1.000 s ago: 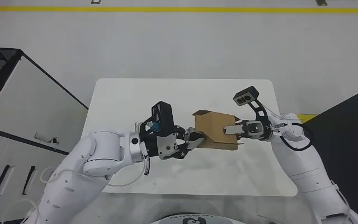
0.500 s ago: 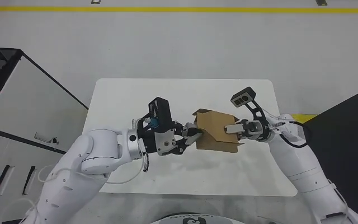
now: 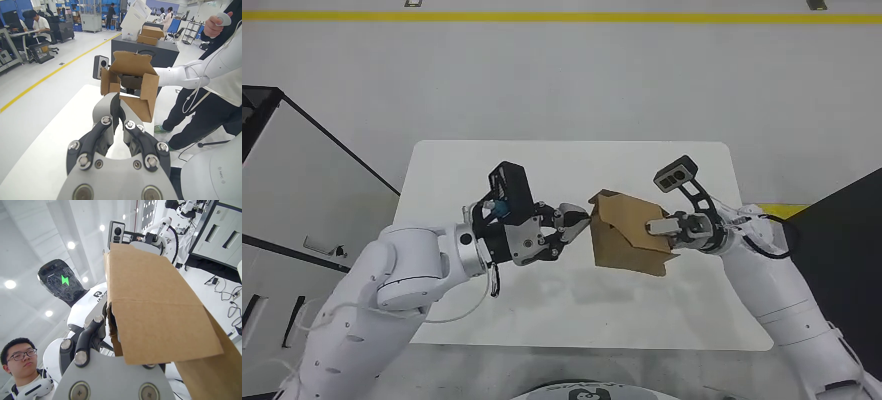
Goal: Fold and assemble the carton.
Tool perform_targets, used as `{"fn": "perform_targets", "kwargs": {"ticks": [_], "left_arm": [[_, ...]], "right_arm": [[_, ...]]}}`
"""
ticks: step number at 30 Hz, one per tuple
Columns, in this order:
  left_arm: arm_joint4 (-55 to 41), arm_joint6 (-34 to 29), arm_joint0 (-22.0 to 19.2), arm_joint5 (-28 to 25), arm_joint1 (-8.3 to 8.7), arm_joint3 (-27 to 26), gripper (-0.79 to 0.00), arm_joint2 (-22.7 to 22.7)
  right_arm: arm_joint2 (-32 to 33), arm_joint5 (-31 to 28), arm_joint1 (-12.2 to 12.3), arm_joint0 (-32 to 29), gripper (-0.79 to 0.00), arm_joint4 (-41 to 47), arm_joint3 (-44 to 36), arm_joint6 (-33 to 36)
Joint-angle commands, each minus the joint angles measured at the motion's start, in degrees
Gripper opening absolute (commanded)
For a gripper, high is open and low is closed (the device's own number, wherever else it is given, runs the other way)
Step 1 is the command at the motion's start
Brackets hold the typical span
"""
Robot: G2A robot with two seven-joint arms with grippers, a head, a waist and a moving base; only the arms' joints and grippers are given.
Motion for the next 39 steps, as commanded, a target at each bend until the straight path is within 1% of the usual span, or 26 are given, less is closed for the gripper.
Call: {"fn": "perform_targets", "kwargs": {"ticks": [1, 8, 15, 17, 25, 31, 39], "left_arm": [[0.69, 0.78, 0.37, -0.13, 0.03, 0.05, -0.785, -0.6], [3.45, 3.37, 1.95, -0.36, 0.09, -0.6, -0.785, -2.37], [4.87, 3.71, 2.17, 0.62, 0.05, -0.9, -0.785, -2.52], [6.59, 3.67, 1.78, 0.76, 0.0, -1.13, -0.785, -2.4], [10.81, 5.81, 0.07, 3.39, -0.5, -0.55, -0.785, -0.97], [7.59, 7.82, -1.42, 1.12, -0.94, 0.08, -0.785, 1.21], [7.01, 7.01, -3.06, -0.09, -1.36, -0.19, -0.785, 3.76]], "right_arm": [[-0.25, 2.89, -0.19, -0.52, -0.785, 3.67, 0.27, 0.51], [-1.46, 10.05, -0.63, -0.38, -0.785, 7.8, 1.05, 1.4], [-1.53, 10.15, -0.66, -0.39, -0.785, 7.68, 0.86, 1.04], [-1.9, 10.86, -0.77, -1.07, -0.785, 7.43, -0.36, -0.37], [-1.59, 11.84, -1.04, -2.52, -0.785, 7.56, -1.66, -0.18], [-1.06, 12.04, -1.21, -3.04, -0.785, 7.18, -2.01, -0.51], [-0.71, 12.62, -1.46, -3.46, -0.785, 6.49, -2.19, -0.71]]}}
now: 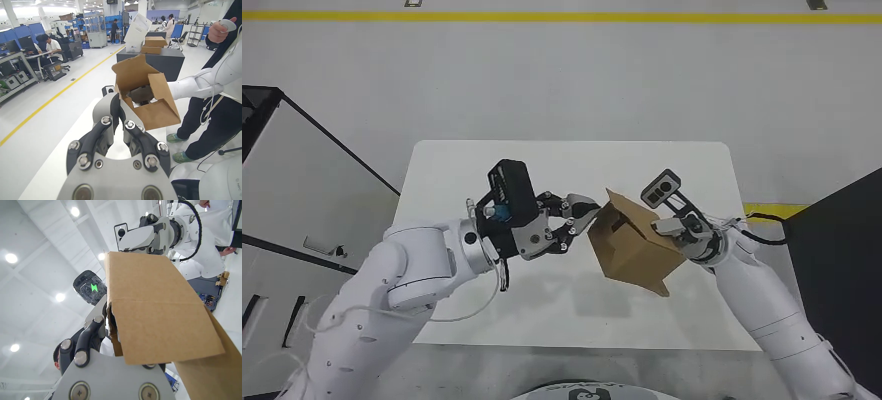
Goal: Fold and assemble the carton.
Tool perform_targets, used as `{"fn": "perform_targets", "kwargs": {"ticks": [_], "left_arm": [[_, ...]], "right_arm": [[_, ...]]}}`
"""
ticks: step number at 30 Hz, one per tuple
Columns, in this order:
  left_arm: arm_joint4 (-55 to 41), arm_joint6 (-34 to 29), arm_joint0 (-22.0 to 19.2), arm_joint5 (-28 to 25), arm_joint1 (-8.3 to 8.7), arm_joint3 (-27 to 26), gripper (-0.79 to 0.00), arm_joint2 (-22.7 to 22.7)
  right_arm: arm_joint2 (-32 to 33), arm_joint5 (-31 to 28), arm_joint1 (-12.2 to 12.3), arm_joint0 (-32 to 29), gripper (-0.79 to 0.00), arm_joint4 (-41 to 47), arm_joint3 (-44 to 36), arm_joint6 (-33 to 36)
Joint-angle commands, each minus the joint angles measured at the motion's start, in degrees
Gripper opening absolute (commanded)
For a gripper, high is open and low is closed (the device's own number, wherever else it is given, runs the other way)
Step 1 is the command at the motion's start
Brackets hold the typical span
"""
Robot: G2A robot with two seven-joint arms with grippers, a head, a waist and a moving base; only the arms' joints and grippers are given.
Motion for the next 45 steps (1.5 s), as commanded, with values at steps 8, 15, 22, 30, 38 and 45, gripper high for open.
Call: {"fn": "perform_targets", "kwargs": {"ticks": [8, 15, 22, 30, 38, 45], "left_arm": [[1.46, -1.13, -1.46, -1.89, -0.27, -0.14, -0.785, 1.61], [2.13, -1.23, -1.73, -2.08, -0.42, -0.07, -0.785, 2.01], [1.97, -1.87, -2.19, -2.57, -0.61, 0.7, -0.785, 3.12], [1.63, -2.12, -2.82, -2.19, -0.76, 1.08, -0.785, 2.87], [1.52, -2.72, -2.71, -2.63, -0.85, 1.06, -0.785, 3.37], [1.45, -2.75, -2.88, -2.23, -0.94, 1.06, -0.785, 3.13]], "right_arm": [[0.0, 0.65, -0.37, 0.08, -0.785, -0.36, 0.5, -0.18], [-0.22, 0.76, -0.73, 0.21, -0.785, -0.34, 1.06, 0.08], [-0.4, 0.88, -1.07, 0.35, -0.785, -0.47, 1.44, 0.4], [-0.22, 0.84, -1.38, 0.42, -0.785, -0.65, 2.17, 0.63], [-0.41, 1.09, -1.72, 0.6, -0.785, -0.82, 2.01, 0.88], [-0.13, 1.02, -1.93, 0.51, -0.785, -1.14, 2.39, 1.0]]}}
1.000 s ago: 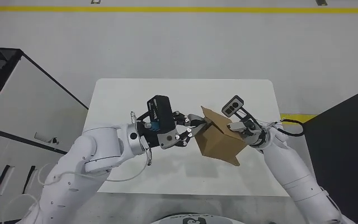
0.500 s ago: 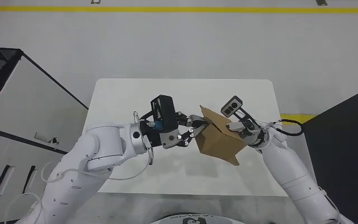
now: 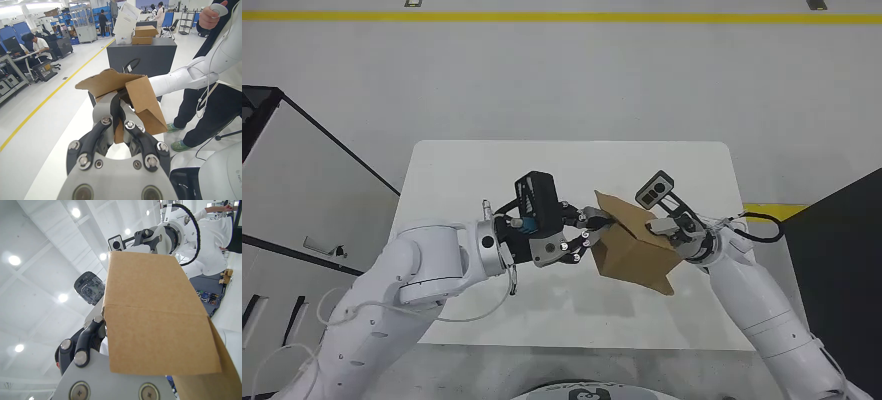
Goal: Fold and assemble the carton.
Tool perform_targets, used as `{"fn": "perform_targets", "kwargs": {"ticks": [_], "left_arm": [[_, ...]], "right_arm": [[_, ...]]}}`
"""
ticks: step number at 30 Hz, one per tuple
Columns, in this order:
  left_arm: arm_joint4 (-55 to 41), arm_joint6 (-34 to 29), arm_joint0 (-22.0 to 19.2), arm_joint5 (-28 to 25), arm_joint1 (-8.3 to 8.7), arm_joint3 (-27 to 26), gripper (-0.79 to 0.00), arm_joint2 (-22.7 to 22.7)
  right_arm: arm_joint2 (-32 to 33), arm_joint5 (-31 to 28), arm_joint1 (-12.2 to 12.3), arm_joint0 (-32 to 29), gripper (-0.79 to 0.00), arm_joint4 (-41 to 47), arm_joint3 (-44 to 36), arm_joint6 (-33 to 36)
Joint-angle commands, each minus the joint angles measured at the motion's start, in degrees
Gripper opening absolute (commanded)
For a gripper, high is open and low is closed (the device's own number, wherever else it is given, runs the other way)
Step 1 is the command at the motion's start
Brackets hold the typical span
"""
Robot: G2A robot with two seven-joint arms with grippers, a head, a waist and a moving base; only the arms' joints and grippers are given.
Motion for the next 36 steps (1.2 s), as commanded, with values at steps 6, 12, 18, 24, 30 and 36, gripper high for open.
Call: {"fn": "perform_targets", "kwargs": {"ticks": [6, 12, 18, 24, 30, 36], "left_arm": [[0.18, 0.35, 0.55, 0.08, -0.02, -0.24, -0.785, -0.4], [0.56, 0.03, 0.74, -0.19, -0.1, -0.18, -0.785, 0.16], [1.0, 0.24, 0.83, 0.33, -0.02, 0.08, -0.785, -1.44], [2.38, 2.25, 1.17, -2.19, 0.16, -0.07, -0.785, -3.34], [2.88, 2.35, 1.17, -2.55, 0.19, -0.05, -0.785, -3.57], [9.44, 5.23, 0.87, -3.15, 0.22, -1.19, -0.785, -4.96]], "right_arm": [[0.38, 0.1, -0.15, -0.27, -0.785, -0.2, 0.16, 0.1], [0.24, 0.3, -0.36, -0.44, -0.785, -0.25, 0.1, 0.13], [0.79, 0.46, -0.47, -0.75, -0.785, -0.03, 0.76, 0.04], [0.9, 3.4, -0.68, -1.43, -0.785, 3.05, 1.0, -0.67], [1.0, 3.7, -0.72, -1.42, -0.785, 3.23, 0.97, -0.79], [0.9, 3.81, -0.78, -1.76, -0.785, 3.3, 0.42, -2.43]]}}
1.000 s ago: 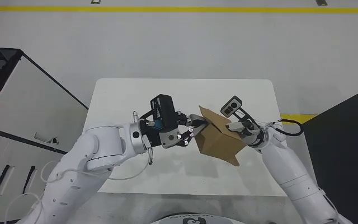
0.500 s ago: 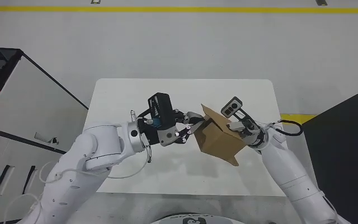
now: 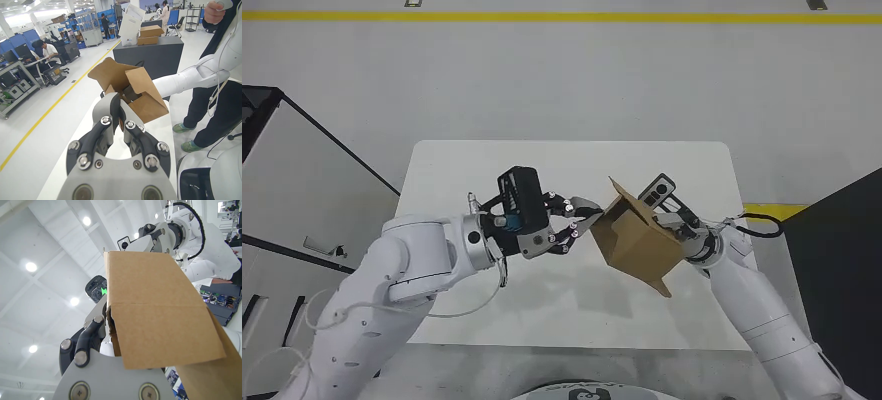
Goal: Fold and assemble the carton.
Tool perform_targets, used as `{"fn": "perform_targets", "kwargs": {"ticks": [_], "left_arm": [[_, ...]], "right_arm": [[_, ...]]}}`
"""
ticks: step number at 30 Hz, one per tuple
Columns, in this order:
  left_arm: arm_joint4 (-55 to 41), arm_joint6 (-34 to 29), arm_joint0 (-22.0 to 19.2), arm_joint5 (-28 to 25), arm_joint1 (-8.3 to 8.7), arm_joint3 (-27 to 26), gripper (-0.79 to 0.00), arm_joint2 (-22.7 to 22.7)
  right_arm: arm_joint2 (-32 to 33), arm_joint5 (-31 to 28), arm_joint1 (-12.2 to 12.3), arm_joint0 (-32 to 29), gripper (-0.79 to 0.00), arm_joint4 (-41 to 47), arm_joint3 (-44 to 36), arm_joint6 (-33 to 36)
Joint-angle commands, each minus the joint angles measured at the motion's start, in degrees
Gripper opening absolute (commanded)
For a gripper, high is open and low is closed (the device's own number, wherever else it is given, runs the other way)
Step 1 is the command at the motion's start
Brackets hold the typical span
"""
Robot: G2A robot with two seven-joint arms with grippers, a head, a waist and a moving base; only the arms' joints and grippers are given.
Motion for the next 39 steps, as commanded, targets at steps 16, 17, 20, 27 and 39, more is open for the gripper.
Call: {"fn": "perform_targets", "kwargs": {"ticks": [16, 17, 20, 27, 39], "left_arm": [[28.98, 20.14, 0.6, -6.25, 0.4, -2.64, -0.785, -3.8], [29.33, 21.27, 0.64, -5.18, 0.31, -3.0, -0.785, -3.59], [35.32, 23.52, -0.61, -4.17, 0.27, -3.13, -0.785, -3.16], [47.26, 30.93, -3.73, -5.1, 0.22, -1.67, -0.785, 1.04], [50.48, 31.16, -5.15, -3.22, -0.2, -0.18, -0.785, 4.05]], "right_arm": [[0.66, 2.65, -0.28, -1.8, -0.785, 2.43, -1.15, -3.19], [0.66, 2.65, -0.28, -1.8, -0.785, 2.43, -1.15, -3.19], [0.66, 2.65, -0.28, -1.8, -0.785, 2.43, -1.15, -3.19], [0.66, 2.65, -0.28, -1.8, -0.785, 2.43, -1.15, -3.19], [0.66, 2.65, -0.28, -1.8, -0.785, 2.43, -1.15, -3.19]]}}
